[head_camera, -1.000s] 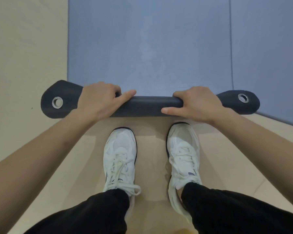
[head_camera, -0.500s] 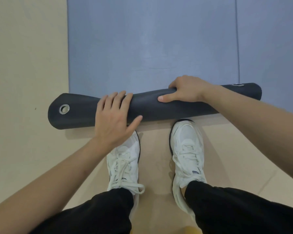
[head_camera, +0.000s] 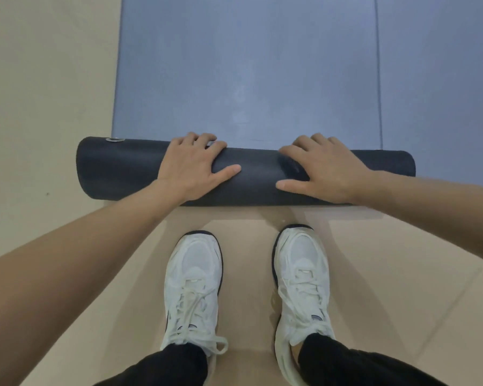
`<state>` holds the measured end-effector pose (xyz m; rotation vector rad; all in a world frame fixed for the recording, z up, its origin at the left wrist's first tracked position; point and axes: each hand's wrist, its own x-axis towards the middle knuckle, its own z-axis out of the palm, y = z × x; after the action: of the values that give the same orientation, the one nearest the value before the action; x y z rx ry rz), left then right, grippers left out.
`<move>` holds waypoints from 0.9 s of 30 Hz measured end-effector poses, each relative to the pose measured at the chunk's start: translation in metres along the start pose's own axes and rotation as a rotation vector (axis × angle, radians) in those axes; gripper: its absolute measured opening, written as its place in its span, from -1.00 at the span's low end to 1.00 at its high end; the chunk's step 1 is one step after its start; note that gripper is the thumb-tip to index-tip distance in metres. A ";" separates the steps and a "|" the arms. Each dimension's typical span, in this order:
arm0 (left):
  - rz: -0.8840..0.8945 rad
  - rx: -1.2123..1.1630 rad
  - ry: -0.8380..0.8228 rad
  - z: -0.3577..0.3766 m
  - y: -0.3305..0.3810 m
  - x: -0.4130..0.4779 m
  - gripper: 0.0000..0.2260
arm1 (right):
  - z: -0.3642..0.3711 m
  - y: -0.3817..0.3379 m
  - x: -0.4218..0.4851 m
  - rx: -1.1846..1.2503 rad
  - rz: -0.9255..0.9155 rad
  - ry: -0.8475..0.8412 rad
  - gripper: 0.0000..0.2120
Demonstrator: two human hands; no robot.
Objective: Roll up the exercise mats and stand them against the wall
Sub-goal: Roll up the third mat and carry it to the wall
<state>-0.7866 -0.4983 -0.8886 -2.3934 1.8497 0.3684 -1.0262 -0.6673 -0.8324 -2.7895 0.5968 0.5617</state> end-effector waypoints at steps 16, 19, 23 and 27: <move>0.025 -0.204 0.292 -0.016 0.007 -0.010 -0.50 | 0.069 -0.005 0.003 -0.061 0.072 0.474 -0.06; 0.067 -0.127 0.343 -0.008 0.023 -0.034 -0.34 | 0.046 0.005 0.016 0.002 0.092 0.346 -0.06; 0.044 0.036 0.215 -0.007 0.027 -0.032 -0.03 | 0.015 0.017 0.036 0.115 0.126 0.137 -0.12; 0.048 0.085 0.194 -0.021 0.015 -0.001 0.02 | -0.012 0.027 0.054 0.305 0.182 -0.028 -0.28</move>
<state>-0.7985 -0.5054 -0.8674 -2.4069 1.9596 0.0610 -0.9887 -0.7138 -0.8480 -2.4539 0.8576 0.4957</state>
